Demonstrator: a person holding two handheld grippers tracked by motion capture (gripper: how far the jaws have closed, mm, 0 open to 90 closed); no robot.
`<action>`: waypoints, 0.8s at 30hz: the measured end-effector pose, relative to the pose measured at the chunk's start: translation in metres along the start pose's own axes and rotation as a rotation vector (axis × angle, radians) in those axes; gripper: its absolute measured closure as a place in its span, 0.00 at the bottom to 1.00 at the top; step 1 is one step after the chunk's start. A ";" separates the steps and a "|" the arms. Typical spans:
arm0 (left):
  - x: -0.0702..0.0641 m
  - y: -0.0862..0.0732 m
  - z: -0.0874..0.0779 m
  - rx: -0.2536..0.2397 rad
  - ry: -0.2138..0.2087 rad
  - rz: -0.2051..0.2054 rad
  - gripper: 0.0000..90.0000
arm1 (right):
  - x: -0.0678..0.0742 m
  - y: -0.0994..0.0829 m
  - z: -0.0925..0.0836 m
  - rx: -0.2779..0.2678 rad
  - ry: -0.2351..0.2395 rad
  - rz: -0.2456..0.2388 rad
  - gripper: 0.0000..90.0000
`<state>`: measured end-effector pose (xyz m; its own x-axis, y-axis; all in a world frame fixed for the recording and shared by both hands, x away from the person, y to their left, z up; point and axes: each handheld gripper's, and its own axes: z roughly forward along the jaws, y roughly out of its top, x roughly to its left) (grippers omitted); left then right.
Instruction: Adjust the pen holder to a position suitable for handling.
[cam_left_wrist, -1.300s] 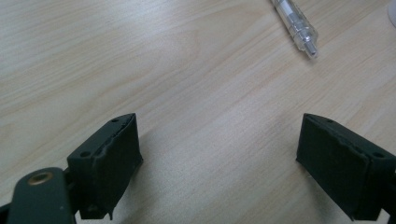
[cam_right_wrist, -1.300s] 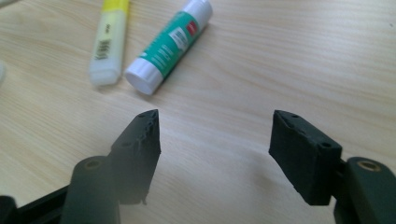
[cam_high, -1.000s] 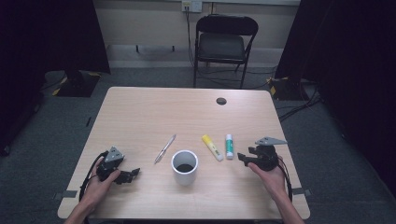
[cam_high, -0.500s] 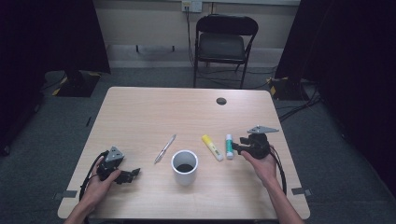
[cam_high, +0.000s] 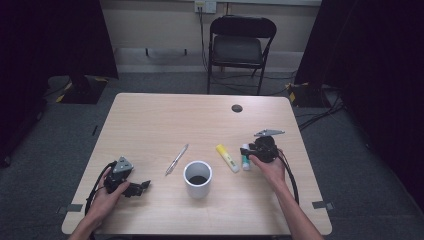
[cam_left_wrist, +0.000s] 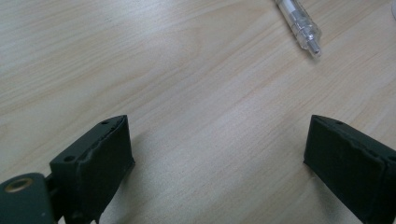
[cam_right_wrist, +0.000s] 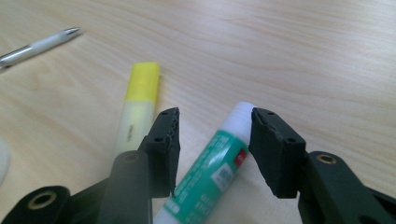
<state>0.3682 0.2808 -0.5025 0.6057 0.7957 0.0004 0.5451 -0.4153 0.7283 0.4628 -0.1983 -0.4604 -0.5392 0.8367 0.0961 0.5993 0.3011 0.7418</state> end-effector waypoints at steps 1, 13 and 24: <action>0.000 0.000 0.000 0.001 0.000 -0.002 0.08 | 0.001 0.000 0.003 0.013 -0.020 -0.008 0.58; -0.001 0.001 0.001 0.009 -0.002 0.001 0.06 | -0.001 -0.011 0.017 0.070 -0.063 -0.016 0.63; 0.000 0.001 0.001 0.008 -0.007 0.001 0.05 | -0.012 -0.019 0.007 0.053 -0.081 0.021 0.73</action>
<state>0.3688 0.2798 -0.5026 0.6102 0.7923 -0.0039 0.5492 -0.4194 0.7228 0.4621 -0.2113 -0.4800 -0.4774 0.8769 0.0555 0.6418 0.3048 0.7037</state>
